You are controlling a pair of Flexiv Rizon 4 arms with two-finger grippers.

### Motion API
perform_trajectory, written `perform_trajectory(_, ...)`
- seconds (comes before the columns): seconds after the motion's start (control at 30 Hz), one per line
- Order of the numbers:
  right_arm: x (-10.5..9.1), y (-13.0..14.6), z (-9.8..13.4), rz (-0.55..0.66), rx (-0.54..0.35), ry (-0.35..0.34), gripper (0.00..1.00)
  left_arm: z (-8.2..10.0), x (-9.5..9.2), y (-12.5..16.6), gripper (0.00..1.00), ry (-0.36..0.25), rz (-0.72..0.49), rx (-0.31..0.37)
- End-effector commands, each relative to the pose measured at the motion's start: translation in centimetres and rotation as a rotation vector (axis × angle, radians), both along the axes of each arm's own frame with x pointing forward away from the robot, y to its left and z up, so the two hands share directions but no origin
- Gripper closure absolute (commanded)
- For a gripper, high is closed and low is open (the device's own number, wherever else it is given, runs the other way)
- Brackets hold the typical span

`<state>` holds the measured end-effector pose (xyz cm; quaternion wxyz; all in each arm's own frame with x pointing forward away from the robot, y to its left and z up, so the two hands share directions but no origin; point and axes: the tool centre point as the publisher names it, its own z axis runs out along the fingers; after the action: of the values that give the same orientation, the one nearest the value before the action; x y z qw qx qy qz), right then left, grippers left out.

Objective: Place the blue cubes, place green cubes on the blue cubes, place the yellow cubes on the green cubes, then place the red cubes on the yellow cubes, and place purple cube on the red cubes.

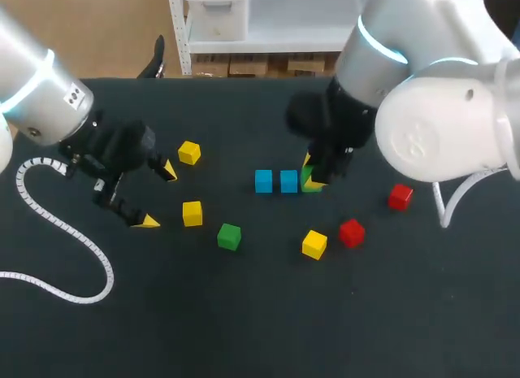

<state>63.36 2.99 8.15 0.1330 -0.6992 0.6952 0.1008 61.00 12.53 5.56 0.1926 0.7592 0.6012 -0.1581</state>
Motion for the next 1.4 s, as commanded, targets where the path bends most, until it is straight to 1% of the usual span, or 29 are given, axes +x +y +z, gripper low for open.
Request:
perform_trajectory(0.03,1.6,0.3,-0.8,0.013,0.01,-0.003,1.0,-0.1,0.1,0.1,0.0,0.0,-0.004,-0.004)
perform_trajectory(0.2,3.1,0.3,-1.7,0.009,0.014,-0.003,1.0,-0.1,0.1,0.1,0.0,0.0,-0.004,-0.004)
perform_trajectory(0.27,3.5,0.3,-2.0,0.009,-0.009,-0.01,1.0,-0.1,0.1,0.1,0.0,0.0,-0.004,-0.004)
perform_trajectory(0.47,4.9,0.3,-2.9,0.007,-0.024,-0.021,1.0,-0.1,0.1,0.1,0.0,0.0,-0.004,-0.004)
perform_trajectory(0.73,6.4,0.2,-4.0,-0.001,-0.04,-0.045,1.0,-0.1,0.1,0.1,0.0,0.0,-0.004,-0.004)
perform_trajectory(1.03,7.4,0.3,-4.6,0.001,-0.032,-0.045,1.0,-0.1,0.1,0.1,0.0,0.0,-0.004,-0.004)
perform_trajectory(1.4,7.3,0.8,-4.9,0.017,-0.031,-0.038,1.0,-0.1,0.1,0.1,0.0,0.0,-0.004,-0.004)
